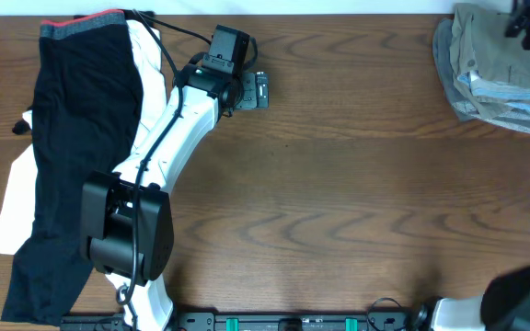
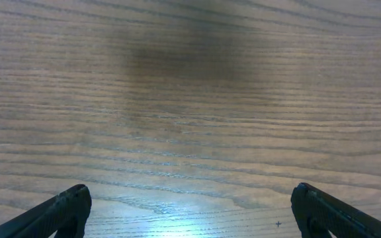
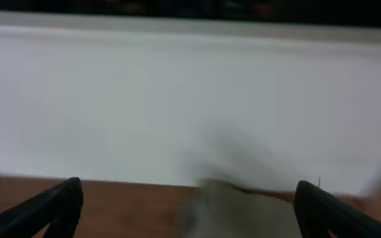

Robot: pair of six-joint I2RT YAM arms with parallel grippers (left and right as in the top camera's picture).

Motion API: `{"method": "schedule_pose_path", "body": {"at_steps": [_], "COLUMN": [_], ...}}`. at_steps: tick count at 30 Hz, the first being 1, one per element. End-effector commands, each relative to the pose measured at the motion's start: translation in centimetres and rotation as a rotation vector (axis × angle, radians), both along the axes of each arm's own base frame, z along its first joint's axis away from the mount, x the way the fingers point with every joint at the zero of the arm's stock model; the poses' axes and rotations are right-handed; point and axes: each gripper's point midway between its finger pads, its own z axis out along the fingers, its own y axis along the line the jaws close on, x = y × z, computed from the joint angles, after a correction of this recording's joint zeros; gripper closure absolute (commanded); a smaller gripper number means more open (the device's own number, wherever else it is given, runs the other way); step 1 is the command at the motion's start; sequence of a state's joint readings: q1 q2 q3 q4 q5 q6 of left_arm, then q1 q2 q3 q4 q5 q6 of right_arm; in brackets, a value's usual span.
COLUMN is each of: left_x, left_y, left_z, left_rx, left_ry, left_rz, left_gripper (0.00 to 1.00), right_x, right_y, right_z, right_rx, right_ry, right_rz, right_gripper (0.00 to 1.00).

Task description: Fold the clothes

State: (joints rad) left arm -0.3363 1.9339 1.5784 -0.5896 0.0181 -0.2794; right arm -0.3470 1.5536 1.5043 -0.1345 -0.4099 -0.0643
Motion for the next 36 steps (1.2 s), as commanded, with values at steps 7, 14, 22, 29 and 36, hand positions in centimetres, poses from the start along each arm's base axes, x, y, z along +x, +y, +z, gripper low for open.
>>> {"method": "schedule_pose_path", "body": {"at_steps": [7,14,22,29,36], "left_x": [-0.2,-0.2,-0.2,-0.2,-0.2], "left_y": [0.2,0.2,0.2,0.2,0.2], "left_z": [-0.6,-0.6,-0.6,-0.6,-0.6], "left_rx": [0.0,0.0,0.0,0.0,0.0], "left_ry": [0.018,0.018,0.018,0.018,0.018], "left_rz": [0.015,0.015,0.015,0.015,0.015], "left_gripper": [0.02,0.02,0.02,0.02,0.02], "right_x": [-5.2,-8.7,-12.5,-11.2,-7.4], "right_y": [13.3,20.6,26.1,25.2,21.0], "right_z": [3.3,2.8,3.1,2.5,0.2], "right_rx": [0.057,0.126,0.233,0.172,0.021], "right_ry": [0.004,0.06,0.122,0.107,0.137], "right_rz": [0.416,0.727,0.988,0.906,0.561], "right_gripper": [0.01,0.01,0.01,0.01,0.01]}}
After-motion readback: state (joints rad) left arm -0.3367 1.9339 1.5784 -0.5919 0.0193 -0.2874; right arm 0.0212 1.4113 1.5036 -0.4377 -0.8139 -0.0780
